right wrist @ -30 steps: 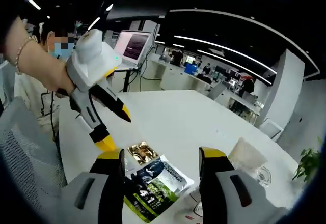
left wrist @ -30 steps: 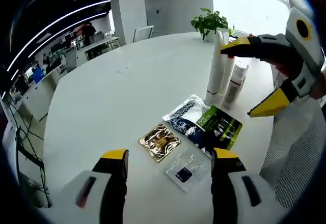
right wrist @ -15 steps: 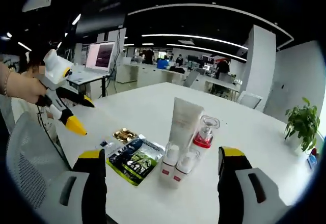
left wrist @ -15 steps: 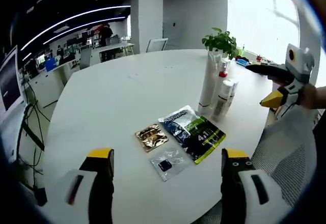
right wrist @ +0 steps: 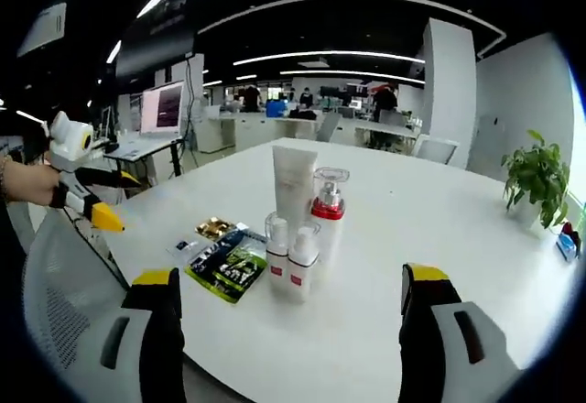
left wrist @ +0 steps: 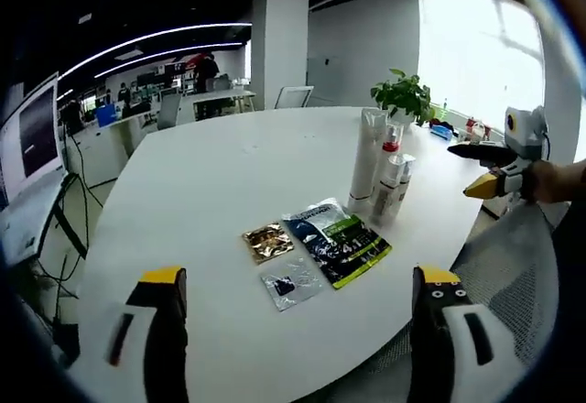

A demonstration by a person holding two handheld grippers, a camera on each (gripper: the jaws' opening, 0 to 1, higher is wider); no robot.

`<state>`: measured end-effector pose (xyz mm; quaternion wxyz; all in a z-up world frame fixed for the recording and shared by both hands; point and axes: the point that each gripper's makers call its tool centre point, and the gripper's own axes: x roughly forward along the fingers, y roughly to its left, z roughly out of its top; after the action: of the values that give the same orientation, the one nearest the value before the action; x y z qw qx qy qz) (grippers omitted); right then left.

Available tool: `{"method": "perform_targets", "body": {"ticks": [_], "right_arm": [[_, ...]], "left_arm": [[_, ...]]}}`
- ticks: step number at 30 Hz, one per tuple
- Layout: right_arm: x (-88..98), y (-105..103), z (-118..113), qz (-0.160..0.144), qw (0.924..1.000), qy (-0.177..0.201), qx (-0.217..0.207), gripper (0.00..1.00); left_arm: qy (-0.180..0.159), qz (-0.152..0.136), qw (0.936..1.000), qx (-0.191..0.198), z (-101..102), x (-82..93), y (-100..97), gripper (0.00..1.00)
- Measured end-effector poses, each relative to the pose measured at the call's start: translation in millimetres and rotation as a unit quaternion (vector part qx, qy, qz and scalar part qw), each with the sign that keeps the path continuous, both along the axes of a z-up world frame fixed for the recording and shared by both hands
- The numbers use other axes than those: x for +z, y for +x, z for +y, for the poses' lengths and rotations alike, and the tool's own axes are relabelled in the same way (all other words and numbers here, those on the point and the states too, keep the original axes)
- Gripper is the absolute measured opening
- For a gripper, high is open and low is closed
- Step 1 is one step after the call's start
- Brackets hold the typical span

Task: Arrange the skincare products in the storage area until every visible bottle or jar stands upright without overlapping.

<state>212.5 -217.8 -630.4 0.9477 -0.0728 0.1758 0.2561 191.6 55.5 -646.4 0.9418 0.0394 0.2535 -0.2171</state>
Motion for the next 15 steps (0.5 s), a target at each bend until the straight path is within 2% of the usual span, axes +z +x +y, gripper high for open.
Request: {"method": "perform_targets", "body": {"ticks": [2, 5, 9, 15], "right_arm": [[0.1, -1.8, 0.0, 0.002, 1.0000, 0.002, 0.000, 0.99], [3.4, -3.4, -0.4, -0.003, 1.0000, 0.000, 0.004, 0.99], [2.0, -2.7, -3.9, -0.003, 1.0000, -0.001, 0.008, 1.00], [0.8, -3.5, -7.3, -0.001, 1.0000, 0.004, 0.001, 0.99]], "left_arm": [[-0.009, 0.008, 0.9999, 0.010, 0.7, 0.0, -0.1, 0.99], [-0.018, 0.002, 0.9997, 0.017, -2.5, 4.7, -0.4, 0.99], [-0.004, -0.001, 1.0000, 0.007, -7.2, 1.5, 0.2, 0.99], [-0.004, 0.007, 0.9999, 0.007, -7.5, -0.3, -0.6, 0.99]]}}
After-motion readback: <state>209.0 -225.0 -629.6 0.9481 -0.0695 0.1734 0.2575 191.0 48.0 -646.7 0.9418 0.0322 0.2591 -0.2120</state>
